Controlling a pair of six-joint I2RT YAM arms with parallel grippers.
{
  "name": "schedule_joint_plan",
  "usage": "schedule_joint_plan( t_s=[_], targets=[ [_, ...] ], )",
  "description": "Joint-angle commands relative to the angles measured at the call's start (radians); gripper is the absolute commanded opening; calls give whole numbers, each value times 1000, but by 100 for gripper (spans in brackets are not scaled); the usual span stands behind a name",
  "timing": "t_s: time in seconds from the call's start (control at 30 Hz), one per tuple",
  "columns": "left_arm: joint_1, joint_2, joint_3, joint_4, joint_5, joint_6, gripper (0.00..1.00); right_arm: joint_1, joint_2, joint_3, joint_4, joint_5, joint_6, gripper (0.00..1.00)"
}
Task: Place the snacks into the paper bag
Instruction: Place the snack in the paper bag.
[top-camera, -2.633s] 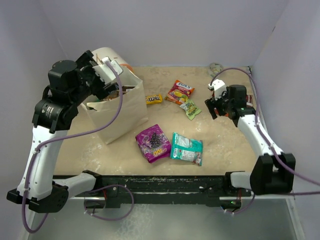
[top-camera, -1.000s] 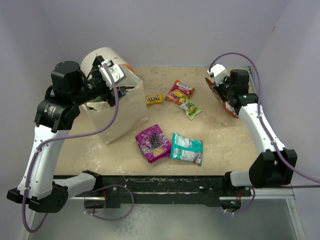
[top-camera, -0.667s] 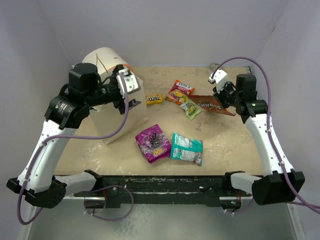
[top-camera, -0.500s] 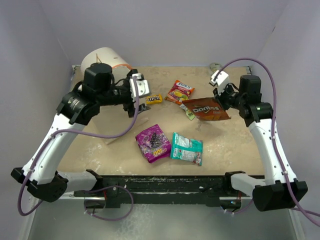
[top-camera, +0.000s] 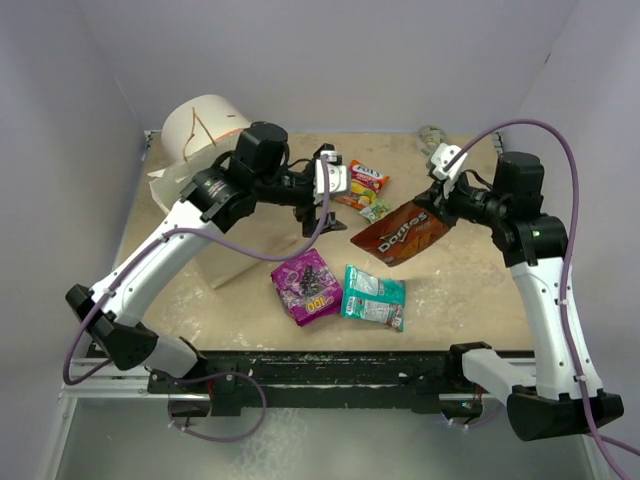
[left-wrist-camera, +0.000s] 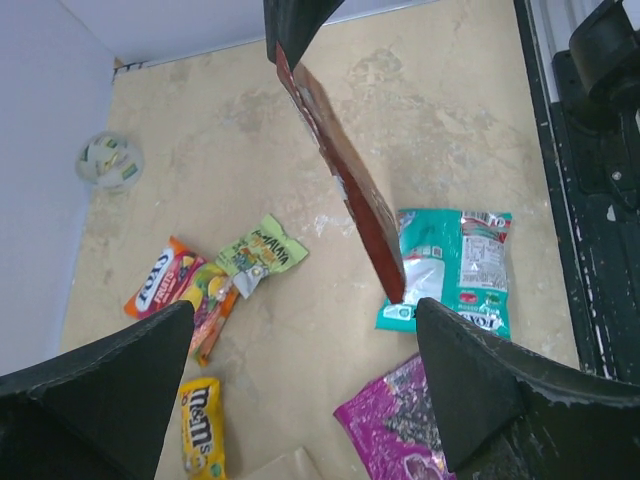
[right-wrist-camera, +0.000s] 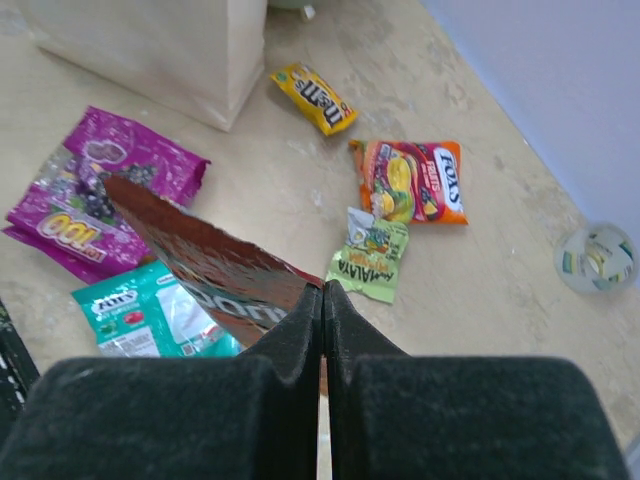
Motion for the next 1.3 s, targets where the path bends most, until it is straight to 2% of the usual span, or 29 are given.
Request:
schedule_joint_plan(
  t_s=[0.0,0.07,0.4,0.63,0.77,1.0,1.27],
  targets=[
    [-28,49,38,156,48,-122,95,3,-36,68,30,-104,64,0],
    [-42,73,28,210,51,-231,94,3,-46,69,44,-110,88,0],
    [-106,145,-23,377,102,-529,88,3,-64,58,95,-86,176,0],
    [-134,139,-78,390,-33,-532,77,3,-80,51,103,-80,204,0],
    [-133,124,-134,405,-37,-525,71,2,-86,52,112,-68,222,0],
    [-134,104,-209,453,-5,-503,52,1,-89,48,123,-62,238,0],
    [-132,81,-214,459,10,-464,12,1,-105,19,137,-46,239,0]
  ],
)
